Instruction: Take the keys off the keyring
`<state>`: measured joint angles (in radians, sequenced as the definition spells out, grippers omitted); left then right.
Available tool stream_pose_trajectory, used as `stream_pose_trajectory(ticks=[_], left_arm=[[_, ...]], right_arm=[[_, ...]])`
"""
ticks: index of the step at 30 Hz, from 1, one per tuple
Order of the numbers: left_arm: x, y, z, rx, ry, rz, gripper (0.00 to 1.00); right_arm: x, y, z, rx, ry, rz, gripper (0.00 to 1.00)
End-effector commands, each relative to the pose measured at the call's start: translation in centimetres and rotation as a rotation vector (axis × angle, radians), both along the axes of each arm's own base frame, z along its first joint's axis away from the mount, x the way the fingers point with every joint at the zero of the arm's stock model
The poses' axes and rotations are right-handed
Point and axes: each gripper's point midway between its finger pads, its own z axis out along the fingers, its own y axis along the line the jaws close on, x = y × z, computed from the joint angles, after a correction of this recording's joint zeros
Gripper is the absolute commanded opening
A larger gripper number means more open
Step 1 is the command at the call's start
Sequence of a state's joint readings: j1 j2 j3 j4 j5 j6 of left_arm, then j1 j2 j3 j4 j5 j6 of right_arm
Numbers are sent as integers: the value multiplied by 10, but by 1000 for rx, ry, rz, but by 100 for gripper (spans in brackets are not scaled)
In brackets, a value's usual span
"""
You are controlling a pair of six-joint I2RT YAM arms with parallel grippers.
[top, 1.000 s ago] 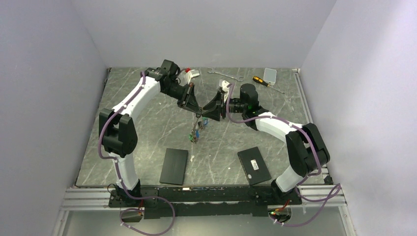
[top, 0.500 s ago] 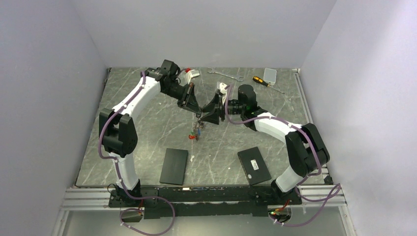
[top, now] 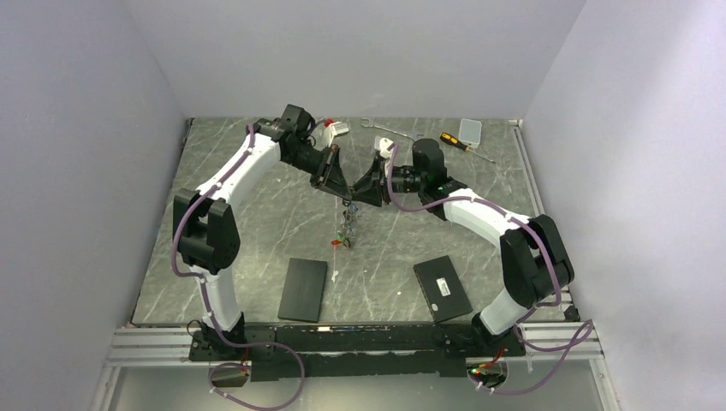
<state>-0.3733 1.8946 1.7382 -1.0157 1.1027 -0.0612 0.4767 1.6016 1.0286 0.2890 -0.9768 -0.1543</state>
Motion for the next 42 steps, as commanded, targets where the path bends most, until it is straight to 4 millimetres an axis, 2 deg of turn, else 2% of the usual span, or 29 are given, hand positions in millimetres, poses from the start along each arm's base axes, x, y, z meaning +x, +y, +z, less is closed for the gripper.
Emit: stream_pose_trajectory(ticks=[1,5,11,16,24,36,42], left_arm=[[-9,-5,17,-72,-46,-56,0],[-7,-3,19,-75,-48,-44,0],[13,13,28,-152,34,32,0],[21,21,29,-221,126,62,0],[17,21,15,-261,240,65,0],[16,20,-4,-243,290,89,0],[12,16,-6,-237,283,75,0]], right_arm=[[6,4,21,15,-87,7,31],[4,1,18,4,-105,6,0],[3,-3,17,5,-121,-13,0],[1,-3,21,39,-123,-23,0],[1,-4,31,145,-117,-39,0],[6,-8,38,216,-99,-102,0],[12,-7,38,215,-63,-130,0]])
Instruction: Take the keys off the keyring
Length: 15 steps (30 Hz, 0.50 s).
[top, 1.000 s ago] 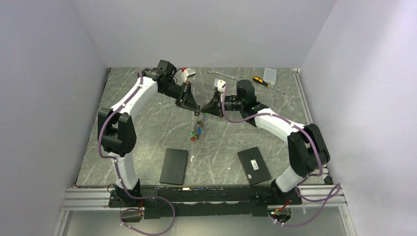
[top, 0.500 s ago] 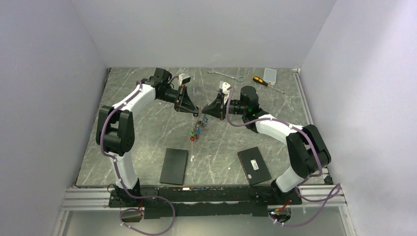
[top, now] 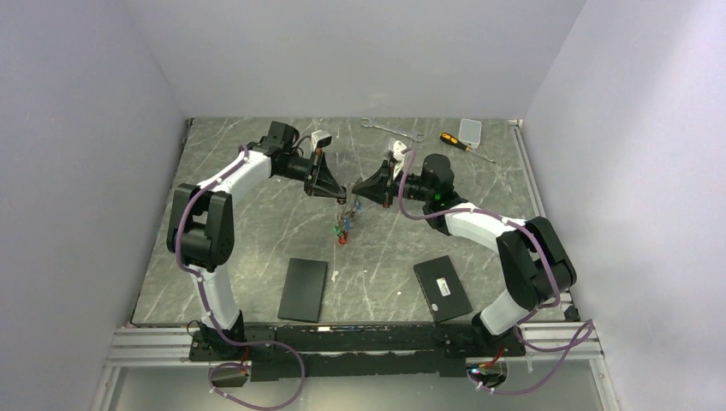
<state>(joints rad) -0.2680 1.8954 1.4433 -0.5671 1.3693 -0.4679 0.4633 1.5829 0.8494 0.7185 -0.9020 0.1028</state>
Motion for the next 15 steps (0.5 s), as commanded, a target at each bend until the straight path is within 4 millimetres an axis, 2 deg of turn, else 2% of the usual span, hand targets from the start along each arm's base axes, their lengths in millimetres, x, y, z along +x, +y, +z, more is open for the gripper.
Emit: stream_pose_trajectory(ticks=[1,10,15], left_arm=[[-4,-1,11,-38,-36,-24,0],[-11,1,37,-104,-66,-60,0],[-14,2,45,-109,-95,-64,0]], right_arm=[[11,-1,27,51,-68,-38,0],[30,-7,9,-33,-68,-150,0],[35,-5,2,-79,-60,-179,0]])
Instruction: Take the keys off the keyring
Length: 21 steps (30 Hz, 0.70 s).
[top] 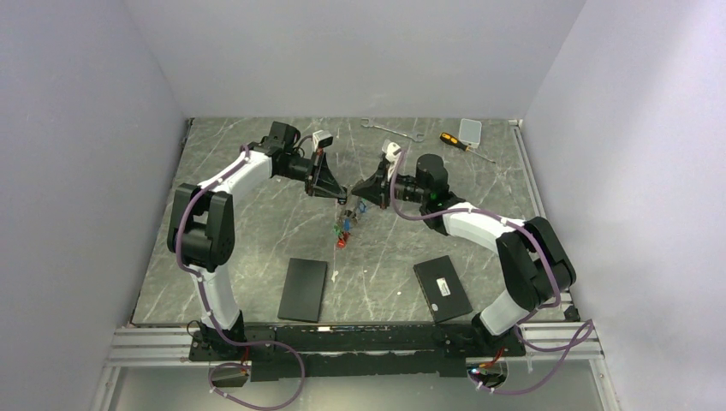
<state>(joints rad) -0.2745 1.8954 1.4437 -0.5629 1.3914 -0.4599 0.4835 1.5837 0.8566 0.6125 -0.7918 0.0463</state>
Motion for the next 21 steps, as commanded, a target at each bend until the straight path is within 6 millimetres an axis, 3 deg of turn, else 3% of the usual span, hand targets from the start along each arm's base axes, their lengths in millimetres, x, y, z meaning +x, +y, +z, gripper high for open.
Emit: stream_pose_trajectory(ticks=[1,21], left_arm=[[-11,4,42,-90,-89,-45,0],[-14,-3,39,-44,-159,-77,0]], right_arm=[[24,-2,19,-27,-93,-85,0],[15,18,16,-120,-49,-74,0]])
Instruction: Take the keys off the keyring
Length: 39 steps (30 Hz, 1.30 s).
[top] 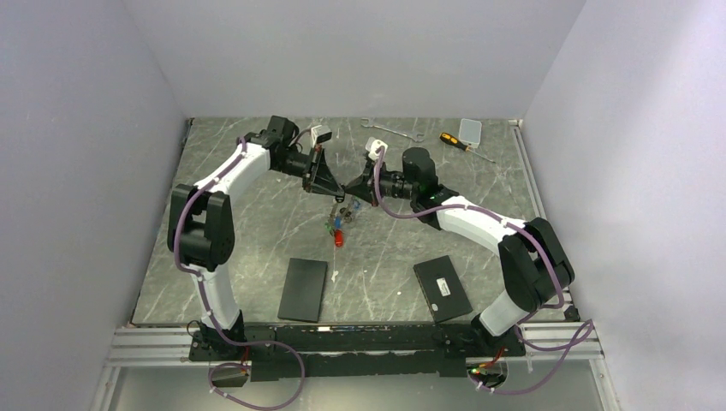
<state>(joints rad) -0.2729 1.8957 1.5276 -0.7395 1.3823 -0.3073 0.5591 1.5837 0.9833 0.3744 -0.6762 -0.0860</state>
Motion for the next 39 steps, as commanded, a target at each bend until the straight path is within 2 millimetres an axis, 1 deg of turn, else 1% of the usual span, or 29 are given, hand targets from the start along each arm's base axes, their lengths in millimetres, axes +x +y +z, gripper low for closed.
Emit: stream_pose_trajectory(ticks=[1,4,7,12,16,18,19,20,22,25,27,29,33,36,39], left_arm=[[-12,-7,25,-30,-112,-65,0],[-13,-10,18,33,-152,-77,0],[-16,-12,10,80,-141,-90,0],[-18,-16,-1,136,-202,-117,0],[-10,-8,0,242,-309,-129,0],[-1,-2,1,305,-366,-131,0],[-1,0,0,328,-371,-138,0],[2,2,3,344,-394,-139,0],[6,5,1,382,-416,-143,0],[8,11,-4,436,-442,-163,0],[9,15,-7,470,-466,-181,0],[11,19,-9,501,-497,-195,0],[16,25,-6,544,-581,-222,0],[19,28,-4,573,-670,-253,0],[20,29,-5,611,-778,-304,0]], right_arm=[[10,-1,11,-3,-5,-50,0],[8,1,13,13,20,-43,0],[5,3,15,25,36,-35,0],[-5,7,19,62,78,8,0],[-11,4,20,91,101,46,0],[-12,0,23,106,106,57,7],[-12,-2,24,113,103,62,10],[-13,-3,25,116,102,69,13],[-14,-7,26,118,99,74,22],[-20,-11,26,122,99,95,33],[-22,-14,26,130,101,107,38],[-24,-18,28,143,103,122,39],[-25,-30,32,159,98,139,42],[-19,-44,35,168,85,128,42],[-16,-52,38,164,63,125,44]])
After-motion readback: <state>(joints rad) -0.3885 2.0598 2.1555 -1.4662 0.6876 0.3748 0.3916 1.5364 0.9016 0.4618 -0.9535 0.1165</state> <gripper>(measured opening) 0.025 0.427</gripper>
